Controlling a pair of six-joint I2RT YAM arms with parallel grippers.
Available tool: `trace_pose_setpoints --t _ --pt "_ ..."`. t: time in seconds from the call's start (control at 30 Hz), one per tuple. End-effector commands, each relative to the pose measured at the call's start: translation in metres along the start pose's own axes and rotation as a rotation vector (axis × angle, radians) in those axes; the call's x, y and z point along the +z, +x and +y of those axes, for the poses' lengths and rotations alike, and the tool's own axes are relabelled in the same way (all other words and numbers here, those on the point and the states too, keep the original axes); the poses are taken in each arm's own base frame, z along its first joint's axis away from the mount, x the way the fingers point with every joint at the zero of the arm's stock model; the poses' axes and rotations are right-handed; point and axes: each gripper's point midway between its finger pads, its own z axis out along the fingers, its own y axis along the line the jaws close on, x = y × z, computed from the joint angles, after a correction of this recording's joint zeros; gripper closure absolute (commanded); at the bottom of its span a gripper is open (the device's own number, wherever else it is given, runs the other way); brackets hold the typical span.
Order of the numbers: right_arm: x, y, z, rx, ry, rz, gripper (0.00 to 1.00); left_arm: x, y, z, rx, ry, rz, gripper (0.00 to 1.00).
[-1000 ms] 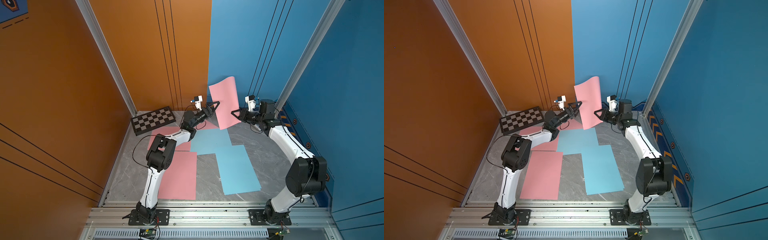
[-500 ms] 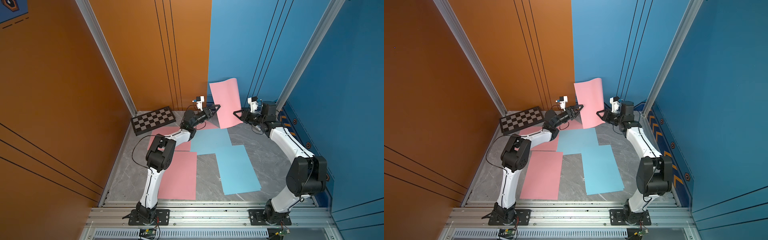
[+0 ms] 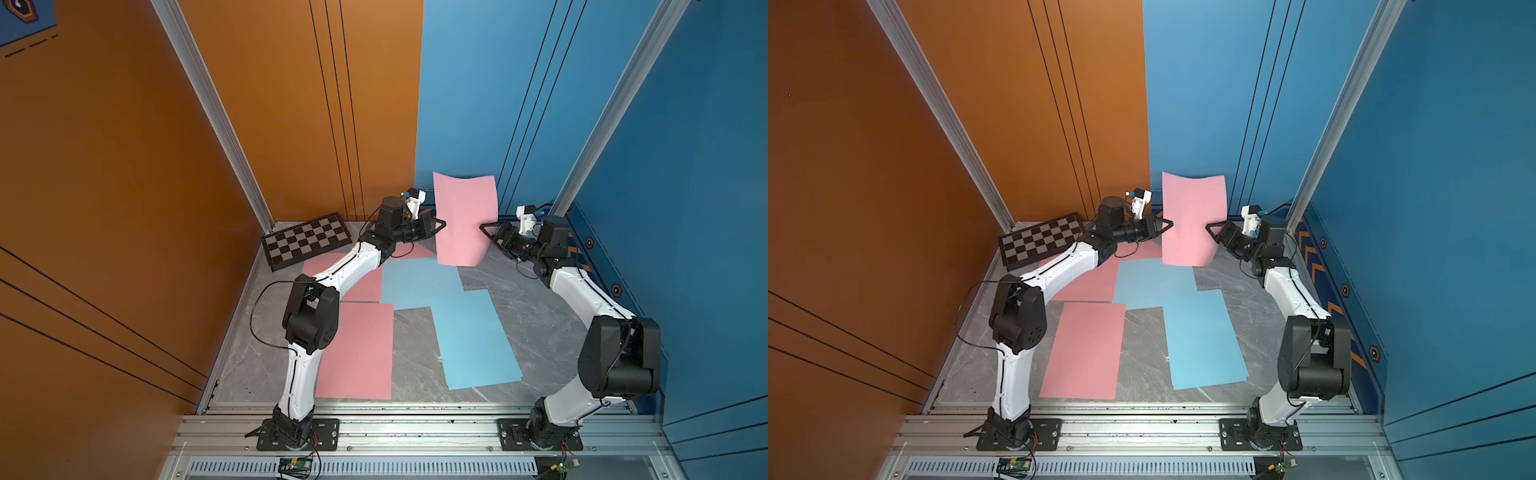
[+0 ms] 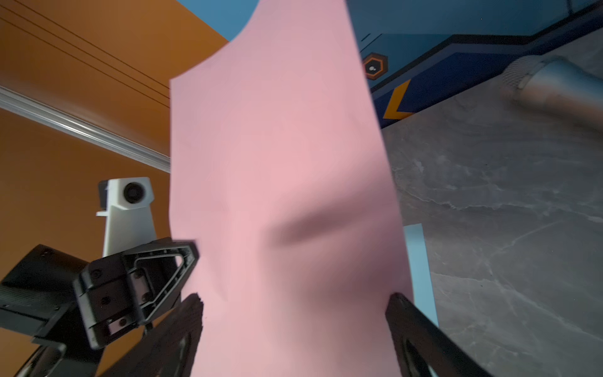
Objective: Sort the scattered colored papers by color
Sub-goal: Pick up the colored paper.
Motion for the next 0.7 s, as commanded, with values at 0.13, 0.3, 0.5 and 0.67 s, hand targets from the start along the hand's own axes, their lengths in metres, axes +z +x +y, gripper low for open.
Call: trace_pose_setpoints --t 0.13,0.3,0.5,0.67 --pt "-0.002 0.002 -0.001 0.008 -0.058 -0.034 0.08 -0.032 0.054 0.001 0.276 -0.352 0.309 1.0" --pt "0.001 0.007 -0.002 0.0 -0.144 -0.046 0.05 -0.051 0.055 -0.005 0.499 -0.516 0.334 1.0" --pt "0.005 0.007 0.017 0.032 -0.319 -0.06 0.05 -0.073 0.041 -0.045 0.881 -0.688 0.3 1.0" --pt "0.007 0.013 0.033 0.064 -0.439 -0.059 0.06 -0.082 0.018 -0.079 1.008 -0.708 0.225 1.0"
